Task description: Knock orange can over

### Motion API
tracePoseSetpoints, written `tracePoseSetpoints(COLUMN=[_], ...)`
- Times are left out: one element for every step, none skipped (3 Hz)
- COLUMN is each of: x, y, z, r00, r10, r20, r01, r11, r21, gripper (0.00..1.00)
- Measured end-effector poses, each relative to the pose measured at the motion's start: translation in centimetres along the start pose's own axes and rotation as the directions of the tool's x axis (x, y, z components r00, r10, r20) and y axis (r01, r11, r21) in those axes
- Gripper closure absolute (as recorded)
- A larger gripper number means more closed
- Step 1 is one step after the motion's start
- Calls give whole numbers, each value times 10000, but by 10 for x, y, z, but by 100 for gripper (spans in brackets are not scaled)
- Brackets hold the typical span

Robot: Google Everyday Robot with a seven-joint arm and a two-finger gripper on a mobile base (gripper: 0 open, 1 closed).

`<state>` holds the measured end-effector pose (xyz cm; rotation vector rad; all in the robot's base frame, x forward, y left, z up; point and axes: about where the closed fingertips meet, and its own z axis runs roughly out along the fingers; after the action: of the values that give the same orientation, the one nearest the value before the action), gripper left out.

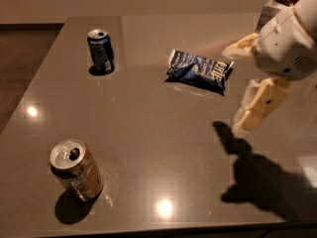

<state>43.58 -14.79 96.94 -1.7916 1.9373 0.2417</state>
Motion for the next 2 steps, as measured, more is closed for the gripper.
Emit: tracePoseSetpoints(x=[-45, -103], y=[17, 43], z=[19, 32], r00=[9794, 9239], r10=[-512, -949], r20=[1952, 3706], r01=[635, 1352], r11=[9963, 9872], r21=[-577, -842], gripper=[0, 0])
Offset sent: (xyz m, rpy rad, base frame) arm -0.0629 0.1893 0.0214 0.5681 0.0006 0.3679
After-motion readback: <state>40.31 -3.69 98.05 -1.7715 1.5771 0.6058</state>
